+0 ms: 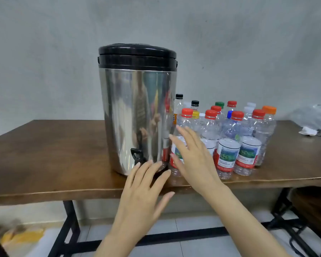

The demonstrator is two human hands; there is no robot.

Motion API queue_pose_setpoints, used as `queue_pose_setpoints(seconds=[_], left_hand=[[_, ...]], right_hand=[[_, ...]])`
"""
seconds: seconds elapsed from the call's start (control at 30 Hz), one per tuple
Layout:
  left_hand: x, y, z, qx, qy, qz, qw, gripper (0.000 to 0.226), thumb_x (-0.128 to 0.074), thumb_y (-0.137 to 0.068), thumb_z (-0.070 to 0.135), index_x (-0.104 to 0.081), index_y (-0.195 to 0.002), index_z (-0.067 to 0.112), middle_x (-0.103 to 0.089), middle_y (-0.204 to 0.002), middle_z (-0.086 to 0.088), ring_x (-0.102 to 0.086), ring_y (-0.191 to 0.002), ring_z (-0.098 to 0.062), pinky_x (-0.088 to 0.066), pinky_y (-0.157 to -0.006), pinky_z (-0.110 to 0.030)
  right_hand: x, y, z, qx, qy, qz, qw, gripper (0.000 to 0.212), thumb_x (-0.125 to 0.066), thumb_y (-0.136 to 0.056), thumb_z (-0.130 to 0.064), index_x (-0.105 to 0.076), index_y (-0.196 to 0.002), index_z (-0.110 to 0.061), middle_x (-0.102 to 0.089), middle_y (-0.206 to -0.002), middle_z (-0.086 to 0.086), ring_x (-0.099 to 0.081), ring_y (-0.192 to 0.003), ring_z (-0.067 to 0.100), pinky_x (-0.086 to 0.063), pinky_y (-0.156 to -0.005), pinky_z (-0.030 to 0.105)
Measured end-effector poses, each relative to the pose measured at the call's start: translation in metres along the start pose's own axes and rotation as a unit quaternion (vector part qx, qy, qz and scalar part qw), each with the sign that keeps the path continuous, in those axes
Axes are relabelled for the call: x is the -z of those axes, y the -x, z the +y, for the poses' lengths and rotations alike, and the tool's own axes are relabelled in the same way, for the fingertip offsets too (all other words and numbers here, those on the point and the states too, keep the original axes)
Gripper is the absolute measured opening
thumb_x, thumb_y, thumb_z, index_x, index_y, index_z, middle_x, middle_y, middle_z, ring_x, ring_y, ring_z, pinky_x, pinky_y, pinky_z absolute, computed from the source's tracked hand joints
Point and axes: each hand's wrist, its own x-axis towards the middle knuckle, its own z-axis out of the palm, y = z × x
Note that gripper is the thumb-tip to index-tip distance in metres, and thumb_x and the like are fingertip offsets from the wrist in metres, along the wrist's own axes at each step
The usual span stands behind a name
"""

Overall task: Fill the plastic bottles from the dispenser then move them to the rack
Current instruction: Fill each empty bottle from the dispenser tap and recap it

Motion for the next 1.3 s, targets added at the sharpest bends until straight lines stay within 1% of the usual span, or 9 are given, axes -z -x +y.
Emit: queue_pose_setpoints(seconds=[0.2,0.27,0.4,0.53,0.67,0.83,1.0,1.13,1.3], left_hand=[[-0.021,0.019,0.014,0.025,-0.006,-0.049,0.998,0.044,-0.047,-0.096,0.046,-0.060,-0.130,0.020,-0.054,-0.138,-0.004,-0.045,-0.133,-0.024,-0.025,-0.117,-0.042],[-0.022,0.026,0.014,0.045,-0.009,-0.059,0.997,0.044,-0.046,-0.097,0.046,-0.058,-0.131,0.021,-0.053,-0.138,-0.002,-0.043,-0.134,-0.022,-0.026,-0.116,-0.041],[-0.016,0.025,0.017,0.085,0.019,-0.065,0.994,0.045,-0.046,-0.096,0.047,-0.055,-0.133,0.022,-0.051,-0.138,0.002,-0.042,-0.134,-0.019,-0.031,-0.113,-0.037],[-0.010,0.009,0.026,0.172,0.141,-0.056,0.973,0.054,-0.049,-0.096,0.050,-0.043,-0.143,0.024,-0.044,-0.142,0.010,-0.035,-0.134,-0.003,-0.034,-0.113,-0.028],[-0.006,-0.007,0.041,0.264,0.305,-0.009,0.915,0.085,-0.067,-0.080,0.056,-0.031,-0.149,0.023,-0.039,-0.147,0.012,-0.034,-0.137,0.000,-0.030,-0.108,-0.010],[-0.001,-0.005,0.056,0.336,0.392,0.043,0.855,0.083,-0.085,-0.070,0.039,-0.042,-0.140,0.032,-0.056,-0.129,0.022,-0.052,-0.117,0.010,-0.041,-0.084,-0.002],[-0.005,0.024,0.048,0.373,0.357,0.016,0.856,0.075,-0.088,-0.067,0.035,-0.047,-0.129,0.042,-0.062,-0.120,0.024,-0.057,-0.113,0.004,-0.044,-0.086,-0.006],[-0.003,0.039,0.041,0.379,0.323,-0.010,0.867,0.075,-0.088,-0.068,0.033,-0.042,-0.123,0.053,-0.058,-0.118,0.030,-0.053,-0.110,0.010,-0.041,-0.080,-0.001],[-0.006,0.057,0.030,0.397,0.349,-0.062,0.847,0.072,-0.088,-0.069,0.032,-0.045,-0.125,0.045,-0.062,-0.114,0.022,-0.058,-0.106,0.005,-0.049,-0.082,-0.010]], right_hand=[[0.003,-0.068,0.015,-0.092,0.070,-0.074,0.991,0.060,-0.048,-0.102,-0.027,-0.021,-0.154,-0.011,-0.010,-0.163,0.018,-0.001,-0.151,0.036,-0.022,-0.119,0.046],[0.002,-0.071,0.018,-0.108,0.062,-0.080,0.989,0.054,-0.045,-0.103,-0.030,-0.028,-0.150,-0.008,-0.023,-0.158,0.018,-0.015,-0.148,0.038,-0.030,-0.117,0.046],[0.006,-0.058,0.012,-0.060,-0.039,0.022,0.997,0.030,-0.054,-0.099,-0.010,-0.054,-0.129,-0.006,-0.047,-0.137,0.011,-0.053,-0.115,0.027,-0.054,-0.087,0.040],[0.021,-0.042,0.000,0.008,-0.135,0.082,0.987,0.034,-0.059,-0.090,0.009,-0.060,-0.122,-0.002,-0.053,-0.126,0.014,-0.054,-0.114,0.027,-0.053,-0.093,0.038],[0.053,-0.024,-0.026,0.015,-0.230,0.093,0.969,0.042,-0.056,-0.088,0.015,-0.058,-0.127,-0.001,-0.052,-0.127,0.011,-0.048,-0.115,0.010,-0.038,-0.098,0.009],[0.071,-0.003,-0.042,-0.019,-0.345,-0.004,0.938,0.040,-0.063,-0.093,-0.006,-0.056,-0.131,-0.015,-0.053,-0.124,-0.003,-0.051,-0.109,-0.001,-0.040,-0.092,0.013],[0.068,0.000,-0.034,-0.109,-0.176,-0.104,0.973,0.062,-0.040,-0.079,-0.076,-0.063,-0.098,-0.021,-0.055,-0.091,-0.008,-0.052,-0.082,0.010,-0.040,-0.070,0.027],[0.053,-0.002,-0.033,-0.114,-0.195,-0.182,0.957,0.052,-0.058,-0.082,-0.064,-0.066,-0.082,-0.013,-0.049,-0.070,-0.004,-0.047,-0.068,0.013,-0.038,-0.062,0.030],[0.048,-0.001,-0.030,-0.039,-0.270,-0.272,0.923,0.023,-0.066,-0.091,-0.034,-0.072,-0.106,-0.017,-0.059,-0.097,0.003,-0.055,-0.083,0.011,-0.042,-0.077,0.022]])
